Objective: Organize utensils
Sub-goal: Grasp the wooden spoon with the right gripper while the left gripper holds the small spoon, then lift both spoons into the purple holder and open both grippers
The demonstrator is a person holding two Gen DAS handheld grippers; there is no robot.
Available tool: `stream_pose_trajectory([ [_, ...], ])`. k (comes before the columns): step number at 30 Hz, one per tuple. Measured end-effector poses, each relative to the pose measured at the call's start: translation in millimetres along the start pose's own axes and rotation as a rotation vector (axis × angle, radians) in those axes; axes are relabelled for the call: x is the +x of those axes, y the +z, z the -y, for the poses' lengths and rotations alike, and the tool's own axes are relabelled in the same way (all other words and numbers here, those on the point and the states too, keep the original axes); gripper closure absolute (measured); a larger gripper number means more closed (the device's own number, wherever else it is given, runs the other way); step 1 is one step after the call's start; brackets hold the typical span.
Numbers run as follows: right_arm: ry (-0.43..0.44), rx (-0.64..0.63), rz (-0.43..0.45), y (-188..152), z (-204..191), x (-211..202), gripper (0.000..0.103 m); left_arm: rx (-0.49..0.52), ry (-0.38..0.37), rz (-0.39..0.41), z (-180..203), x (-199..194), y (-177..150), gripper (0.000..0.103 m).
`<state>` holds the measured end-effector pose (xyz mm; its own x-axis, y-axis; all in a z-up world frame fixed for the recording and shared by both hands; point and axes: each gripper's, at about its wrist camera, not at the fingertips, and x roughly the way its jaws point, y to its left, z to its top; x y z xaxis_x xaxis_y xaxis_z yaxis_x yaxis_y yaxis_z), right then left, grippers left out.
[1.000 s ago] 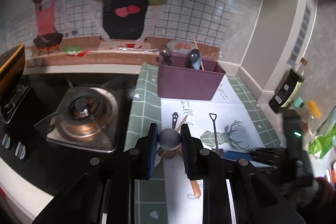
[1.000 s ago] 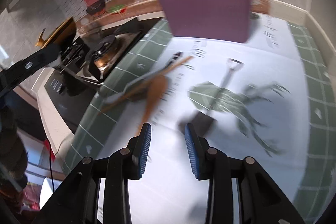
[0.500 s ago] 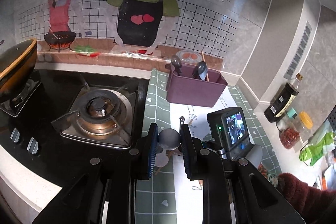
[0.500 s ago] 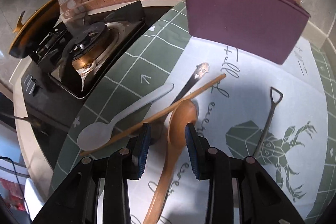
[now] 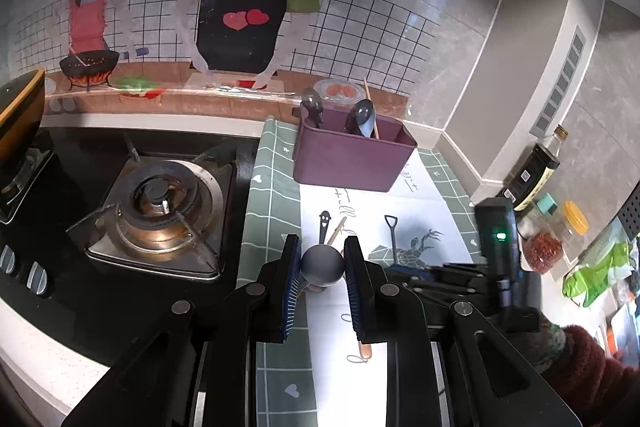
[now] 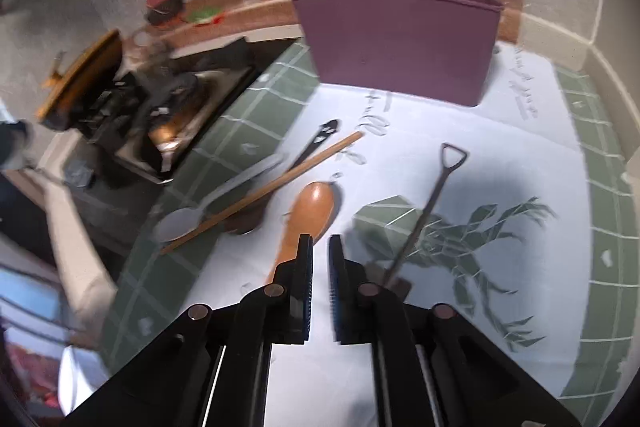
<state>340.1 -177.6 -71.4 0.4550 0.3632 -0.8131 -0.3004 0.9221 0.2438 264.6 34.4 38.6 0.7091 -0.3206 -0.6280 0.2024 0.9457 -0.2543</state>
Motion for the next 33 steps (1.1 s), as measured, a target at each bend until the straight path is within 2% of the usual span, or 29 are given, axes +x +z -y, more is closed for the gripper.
stream_pose_trajectory([
  [1, 0.013, 0.004, -0.001, -1, -1, -1, 0.092, -0.006, 0.003, -0.001, -2, 1, -1, 0.08],
  [3, 0.037, 0.011, -0.001, -3, -5, 2, 0.066, -0.018, 0.007, -0.003, -5, 1, -2, 0.08],
  [4, 0.035, 0.015, -0.001, -3, -7, 5, 0.064, -0.024, 0.013, -0.004, -8, 0, -3, 0.08],
  [9, -0.034, 0.057, -0.035, 4, -17, 29, 0.064, -0.05, 0.026, 0.005, -20, -9, -8, 0.08],
  [14, -0.195, 0.011, -0.06, 15, -34, 51, 0.064, -0.069, 0.027, 0.01, -29, -17, -10, 0.08],
  [17, -0.255, -0.014, -0.061, 19, -38, 60, 0.064, -0.066, 0.027, 0.009, -29, -18, -10, 0.08],
  [19, -0.264, -0.038, -0.062, 19, -39, 61, 0.064, -0.064, 0.023, 0.005, -29, -17, -10, 0.08],
  [21, -0.268, -0.057, -0.058, 18, -38, 60, 0.072, -0.061, 0.018, 0.001, -28, -16, -10, 0.08],
  [26, -0.251, -0.051, -0.051, 9, -22, 43, 0.075, -0.047, -0.007, -0.014, -20, -8, -8, 0.08],
  [33, -0.153, 0.005, 0.051, -9, 4, -18, 0.075, -0.044, -0.092, -0.072, -3, 13, -4, 0.08],
])
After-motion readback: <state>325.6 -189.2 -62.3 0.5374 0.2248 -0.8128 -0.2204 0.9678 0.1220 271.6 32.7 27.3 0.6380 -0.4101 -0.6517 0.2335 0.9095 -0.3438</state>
